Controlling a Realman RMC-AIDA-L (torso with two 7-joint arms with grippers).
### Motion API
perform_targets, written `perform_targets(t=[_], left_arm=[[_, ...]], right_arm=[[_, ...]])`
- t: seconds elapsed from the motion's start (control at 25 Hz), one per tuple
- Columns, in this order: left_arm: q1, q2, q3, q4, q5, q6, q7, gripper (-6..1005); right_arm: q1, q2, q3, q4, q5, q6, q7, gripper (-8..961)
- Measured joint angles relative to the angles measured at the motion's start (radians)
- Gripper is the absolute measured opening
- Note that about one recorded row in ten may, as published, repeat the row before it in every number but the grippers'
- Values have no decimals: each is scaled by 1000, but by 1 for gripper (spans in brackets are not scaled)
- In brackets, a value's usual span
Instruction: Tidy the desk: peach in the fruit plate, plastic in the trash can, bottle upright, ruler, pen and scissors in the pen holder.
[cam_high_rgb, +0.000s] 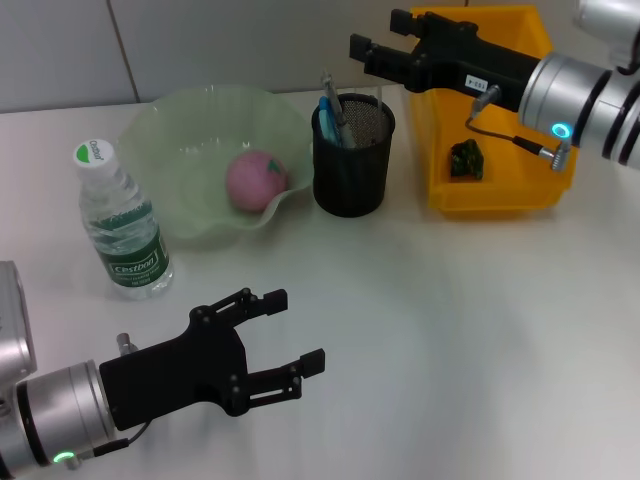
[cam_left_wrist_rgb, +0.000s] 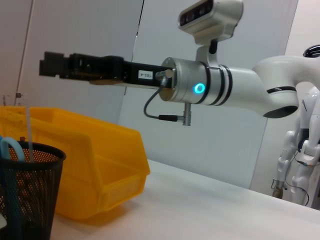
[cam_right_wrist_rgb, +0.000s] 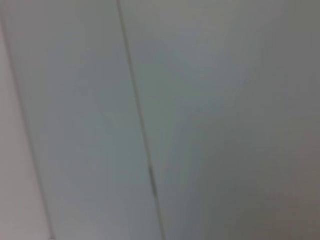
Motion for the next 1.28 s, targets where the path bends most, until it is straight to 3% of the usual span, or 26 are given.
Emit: perform_targets(t=[0.32,0.52,0.68,0.84,1.08,1.28], left_arm=[[1,2,-8,2,-3,2,-10,861],[3,2,-12,5,-3,5,-11,861],[3,5,-4,6,1,15,-16,860],[2,10,-2,19,8,20,-55,860],[5,24,-8,92,80,22,-157,860],[2,41,-8,109,125,22,-201,860]], right_arm=[[-78,-5,-1,-25,2,-165,40,801],[-188,-11,-1,-43,4,-340,40,801],[-292,-28,-3,-53,-3,-472,41,801],[-327,-41,-8,-53,-40,-538,44,801],[-346,-60,0,-55,-249,-673,58,801],[-347,-66,1,-55,-353,-677,59,801]])
